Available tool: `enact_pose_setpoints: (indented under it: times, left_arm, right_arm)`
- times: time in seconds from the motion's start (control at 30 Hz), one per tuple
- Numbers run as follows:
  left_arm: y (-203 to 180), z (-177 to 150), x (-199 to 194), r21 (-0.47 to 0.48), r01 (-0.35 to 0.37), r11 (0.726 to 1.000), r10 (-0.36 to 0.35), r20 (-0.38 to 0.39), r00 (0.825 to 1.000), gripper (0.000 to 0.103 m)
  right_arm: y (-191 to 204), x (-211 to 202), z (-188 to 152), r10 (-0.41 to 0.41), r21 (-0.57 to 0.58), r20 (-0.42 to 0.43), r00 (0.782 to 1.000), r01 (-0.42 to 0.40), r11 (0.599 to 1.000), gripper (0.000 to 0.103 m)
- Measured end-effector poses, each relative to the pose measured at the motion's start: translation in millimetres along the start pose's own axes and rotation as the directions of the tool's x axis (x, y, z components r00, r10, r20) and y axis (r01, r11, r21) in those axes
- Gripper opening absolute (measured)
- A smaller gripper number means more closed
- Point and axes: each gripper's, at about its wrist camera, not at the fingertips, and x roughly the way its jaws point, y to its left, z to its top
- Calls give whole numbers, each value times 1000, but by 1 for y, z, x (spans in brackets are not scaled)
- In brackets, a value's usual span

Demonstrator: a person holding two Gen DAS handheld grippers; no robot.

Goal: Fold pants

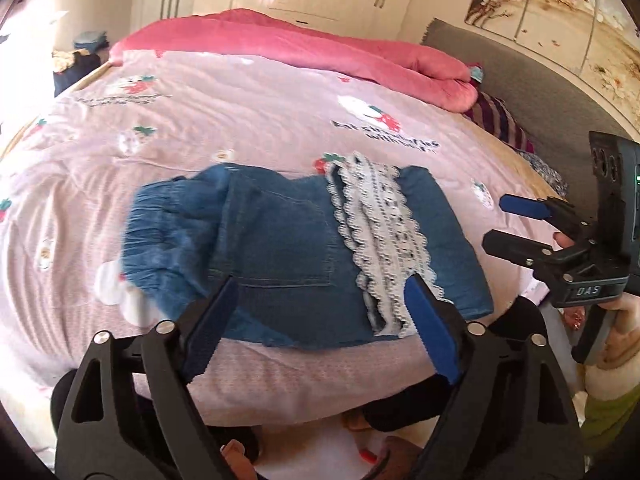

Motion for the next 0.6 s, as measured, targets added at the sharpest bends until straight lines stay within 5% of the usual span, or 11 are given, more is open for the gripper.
enact_pose_setpoints:
  times: [0.2, 0.6]
  left_arm:
    - [24, -5, -11, -48, -32, 998, 33, 16, 999, 92]
    - [64, -22, -6, -128, -42, 991, 41, -13, 999, 93]
  right_arm:
    - [17, 10, 17, 10, -17, -1, 1000, -10, 1000, 97]
    - [54, 59, 65, 77, -71, -40, 996, -79, 994, 97]
